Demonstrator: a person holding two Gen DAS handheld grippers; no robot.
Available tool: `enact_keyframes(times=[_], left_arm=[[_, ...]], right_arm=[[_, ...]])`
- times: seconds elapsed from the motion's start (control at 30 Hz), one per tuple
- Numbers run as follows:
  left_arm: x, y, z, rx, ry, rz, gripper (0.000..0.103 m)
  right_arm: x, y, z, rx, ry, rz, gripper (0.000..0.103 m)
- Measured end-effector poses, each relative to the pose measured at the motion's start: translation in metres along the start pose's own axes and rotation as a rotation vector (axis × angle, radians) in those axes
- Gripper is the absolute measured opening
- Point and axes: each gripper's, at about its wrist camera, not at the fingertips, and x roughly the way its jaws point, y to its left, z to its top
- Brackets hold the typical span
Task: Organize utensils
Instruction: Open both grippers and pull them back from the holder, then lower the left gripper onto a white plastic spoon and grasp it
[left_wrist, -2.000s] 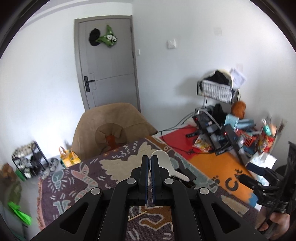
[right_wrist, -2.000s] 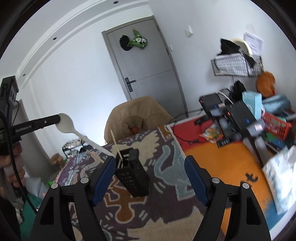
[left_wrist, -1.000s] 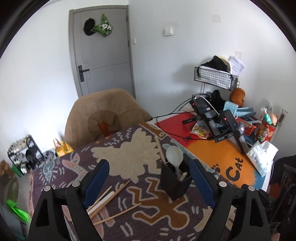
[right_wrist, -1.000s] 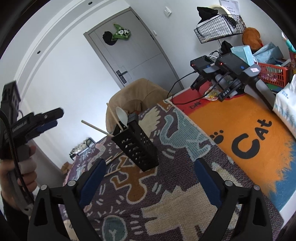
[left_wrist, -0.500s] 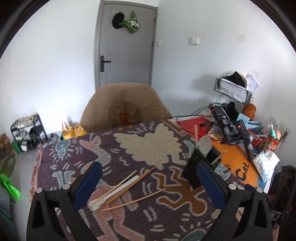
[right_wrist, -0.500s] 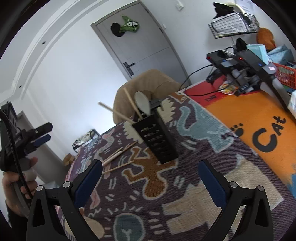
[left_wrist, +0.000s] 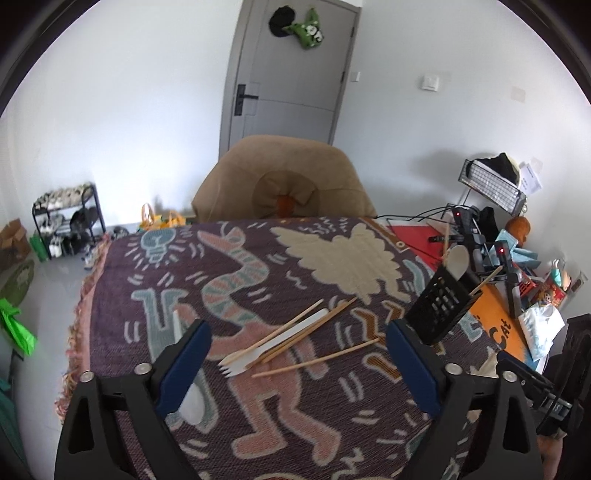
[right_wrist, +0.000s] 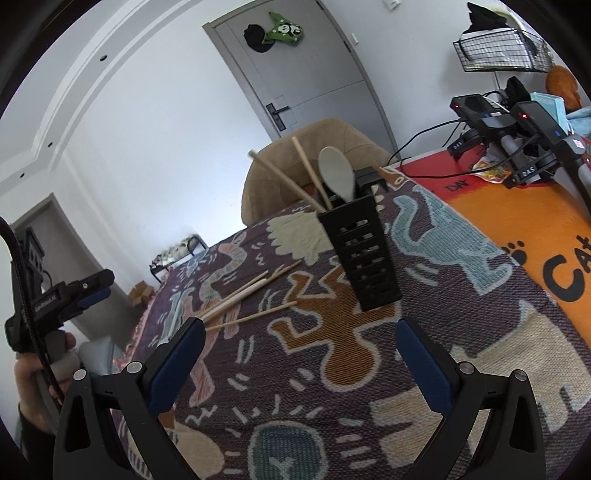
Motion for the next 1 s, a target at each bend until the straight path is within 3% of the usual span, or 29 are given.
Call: enact_keyframes(times=[0.27,0.53,0.6,0.83,1.0], left_arm=[[0.006,0.048,-0.015,-0.103,0.049,0.023,0.067],[0.022,0.090,-0.032,-0.189,0.108,0.050,0.057],[0.030,0.099,-0.036,-0.204,0.140,0.063,0.050],[0.052,0.108,-0.055,-0.213,0.213,0.104,0.049],[0.068,0.097,-0.074,-0.165,0.251,0.185,0.049]], right_arm=[[0.021,0.017,-0.003,-0.025,0.035,0.003,0.100],[0.042,0.026,-0.004,-0.033,0.076,0.002,0.096],[0.045,0.026,-0.004,-0.030,0.083,0.000,0.096],[0.052,0.024,-0.007,-0.025,0.099,-0.008,0.096],[0.051,0.018,-0.010,-0.011,0.103,-0.011,0.096]])
